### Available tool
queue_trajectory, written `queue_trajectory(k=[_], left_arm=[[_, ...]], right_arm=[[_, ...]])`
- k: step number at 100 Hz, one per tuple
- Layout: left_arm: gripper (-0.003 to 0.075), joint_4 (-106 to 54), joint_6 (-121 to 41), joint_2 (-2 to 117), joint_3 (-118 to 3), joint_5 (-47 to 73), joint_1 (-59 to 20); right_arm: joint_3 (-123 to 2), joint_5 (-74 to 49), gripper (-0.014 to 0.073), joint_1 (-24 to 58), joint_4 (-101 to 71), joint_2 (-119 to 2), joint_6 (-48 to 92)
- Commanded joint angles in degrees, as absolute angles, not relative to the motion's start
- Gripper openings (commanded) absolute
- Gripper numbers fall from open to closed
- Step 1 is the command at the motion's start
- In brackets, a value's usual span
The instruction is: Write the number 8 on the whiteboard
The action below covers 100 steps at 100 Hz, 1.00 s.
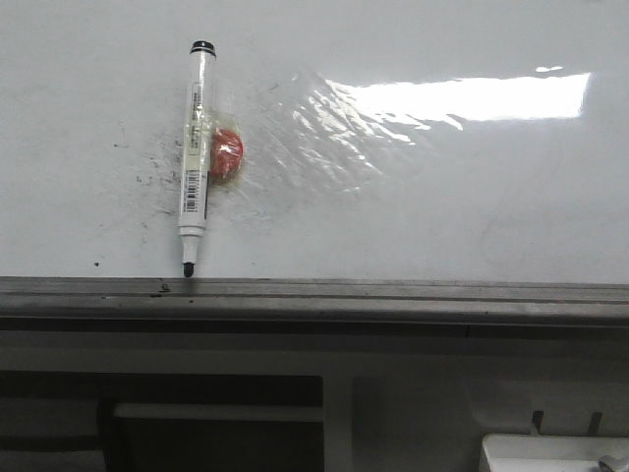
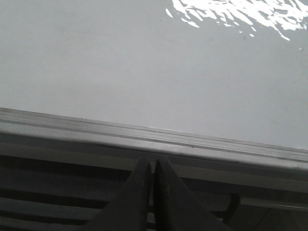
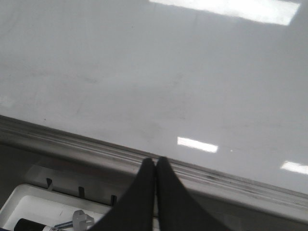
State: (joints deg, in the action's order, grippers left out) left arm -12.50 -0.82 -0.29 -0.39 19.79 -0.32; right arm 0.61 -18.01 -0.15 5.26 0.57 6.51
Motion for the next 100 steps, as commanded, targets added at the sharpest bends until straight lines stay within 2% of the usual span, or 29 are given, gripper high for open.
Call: queue_trajectory(k=[1, 74, 83, 100], left_arm=[[-0.002, -12.64, -0.38, -1.85, 1.87, 17.59, -0.19], [-0.002, -12.64, -0.38, -1.85, 1.87, 17.59, -0.19], [-0.002, -8.67, -0.65, -1.85, 1.87, 17.59, -0.19], [-0.002, -7.47, -0.65, -1.85, 1.87, 13.81, -0.19]], right_arm=[[1.3, -15.2, -0.0064, -0.6, 6.27, 1.84, 6.54], [1.3, -15.2, -0.0064, -0.6, 6.27, 1.84, 6.54], [1.3, -15.2, -0.0064, -0.6, 6.27, 1.84, 6.54], [1.3, -12.2, -0.0064, -0.6, 6.27, 1.84, 6.54]])
